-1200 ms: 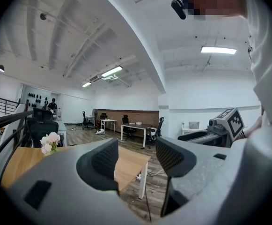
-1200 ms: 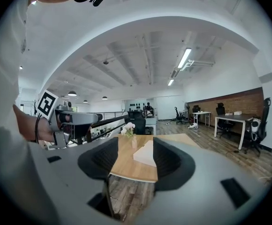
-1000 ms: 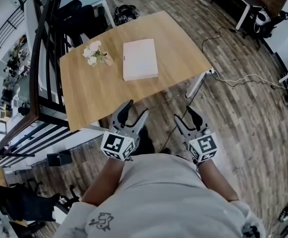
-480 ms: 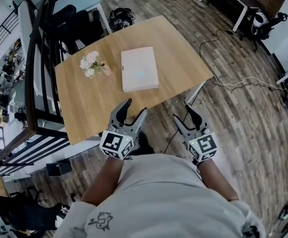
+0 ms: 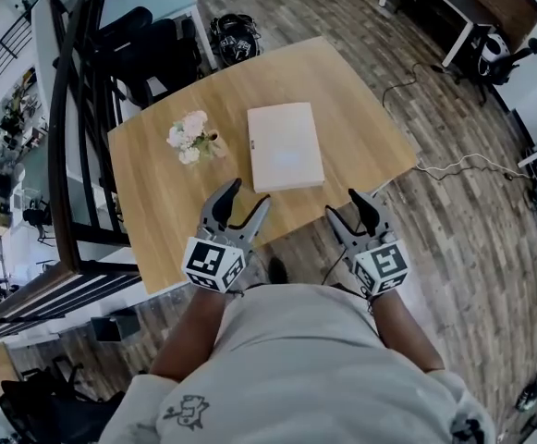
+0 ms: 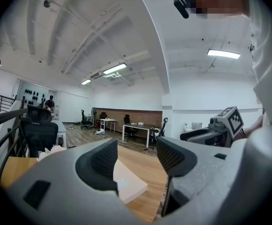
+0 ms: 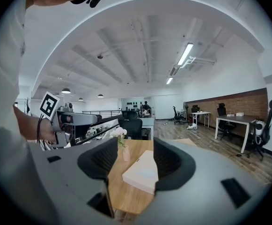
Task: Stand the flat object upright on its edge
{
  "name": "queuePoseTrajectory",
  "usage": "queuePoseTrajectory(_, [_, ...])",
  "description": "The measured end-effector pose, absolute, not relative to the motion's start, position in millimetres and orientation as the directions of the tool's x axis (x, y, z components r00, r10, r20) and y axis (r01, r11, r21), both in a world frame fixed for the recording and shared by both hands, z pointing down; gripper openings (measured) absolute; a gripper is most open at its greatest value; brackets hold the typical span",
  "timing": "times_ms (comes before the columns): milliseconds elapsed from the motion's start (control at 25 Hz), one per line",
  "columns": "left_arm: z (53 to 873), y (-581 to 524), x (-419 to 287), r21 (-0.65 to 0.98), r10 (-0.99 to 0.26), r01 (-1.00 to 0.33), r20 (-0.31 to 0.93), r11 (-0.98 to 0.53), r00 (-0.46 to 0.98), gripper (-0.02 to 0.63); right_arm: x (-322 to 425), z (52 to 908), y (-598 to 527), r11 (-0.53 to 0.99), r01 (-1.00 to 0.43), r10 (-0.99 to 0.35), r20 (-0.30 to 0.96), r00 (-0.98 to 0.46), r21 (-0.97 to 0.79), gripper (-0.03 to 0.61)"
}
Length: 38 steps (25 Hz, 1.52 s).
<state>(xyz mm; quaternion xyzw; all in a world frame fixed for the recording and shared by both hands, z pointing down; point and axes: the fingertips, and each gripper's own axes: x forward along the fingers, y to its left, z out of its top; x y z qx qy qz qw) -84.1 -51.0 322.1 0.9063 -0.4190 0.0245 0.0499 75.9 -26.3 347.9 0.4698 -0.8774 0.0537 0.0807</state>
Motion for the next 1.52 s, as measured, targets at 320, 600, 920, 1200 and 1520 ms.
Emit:
queuePoseTrajectory(320, [328, -81, -118, 0.085, -0.742, -0.748, 0.097, -0.658, 0.663, 0.252, 41, 344, -55, 0.554, -0.833, -0.816, 0.197, -0.544, -0.006, 0.247])
queuePoseTrajectory(600, [336, -97, -119, 0.096, -0.73, -0.739, 0.114, -0.667, 0.674, 0.252, 36, 352, -73, 0.559, -0.829, -0.808, 0.214, -0.548, -0.013, 0.249])
queuePoseTrajectory(920, [351, -121, -113, 0.107, -0.732, -0.75, 0.163, -0.653, 0.661, 0.252, 47, 368, -109, 0.577, -0.816, -0.786, 0.25, -0.566, -0.037, 0.255])
queuePoseTrajectory(1200, [381, -153, -99, 0.163, -0.714, -0.752, 0.238, -0.639, 0.658, 0.253, 61, 399, -151, 0.581, -0.808, -0.751, 0.318, -0.579, -0.098, 0.259])
queuePoseTrajectory(1520, [417, -192, -87, 0.231, -0.709, -0.778, 0.321, -0.585, 0.628, 0.261, 73, 436, -197, 0.591, -0.788, -0.691, 0.397, -0.604, -0.17, 0.266])
